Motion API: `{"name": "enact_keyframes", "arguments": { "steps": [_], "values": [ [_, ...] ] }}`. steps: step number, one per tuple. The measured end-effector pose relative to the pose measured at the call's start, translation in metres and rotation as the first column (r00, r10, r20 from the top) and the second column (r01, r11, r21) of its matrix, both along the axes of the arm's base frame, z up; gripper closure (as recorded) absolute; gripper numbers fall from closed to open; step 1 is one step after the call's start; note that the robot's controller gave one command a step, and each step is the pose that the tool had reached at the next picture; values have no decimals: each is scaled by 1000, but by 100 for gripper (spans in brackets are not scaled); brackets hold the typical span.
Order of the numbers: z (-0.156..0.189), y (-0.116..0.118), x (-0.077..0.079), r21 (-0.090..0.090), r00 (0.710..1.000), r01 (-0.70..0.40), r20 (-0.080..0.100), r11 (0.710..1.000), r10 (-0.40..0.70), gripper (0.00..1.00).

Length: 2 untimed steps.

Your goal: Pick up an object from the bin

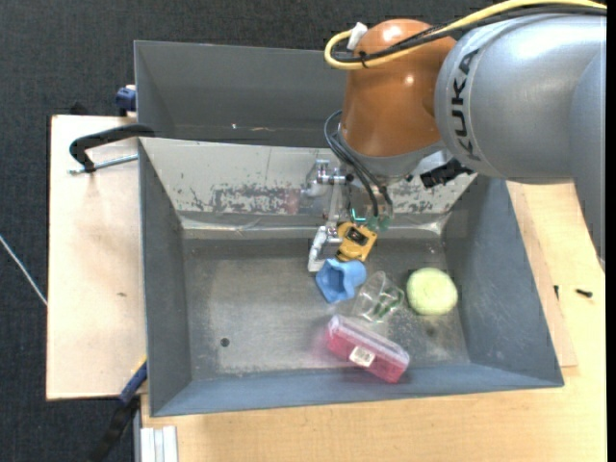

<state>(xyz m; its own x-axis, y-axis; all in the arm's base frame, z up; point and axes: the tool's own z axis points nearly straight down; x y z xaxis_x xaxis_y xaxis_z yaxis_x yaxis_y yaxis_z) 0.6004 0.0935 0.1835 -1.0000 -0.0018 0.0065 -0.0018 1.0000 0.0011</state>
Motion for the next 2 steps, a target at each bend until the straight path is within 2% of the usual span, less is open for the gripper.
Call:
{"name": "enact_keyframes", "arguments": {
  "steps": [1,2],
  "values": [
    [5,0,2,1,1000,1,9,1000,-1,0],
    [-31,-13,-3,1,998,-62,15,998,62,0]
  ]
}}
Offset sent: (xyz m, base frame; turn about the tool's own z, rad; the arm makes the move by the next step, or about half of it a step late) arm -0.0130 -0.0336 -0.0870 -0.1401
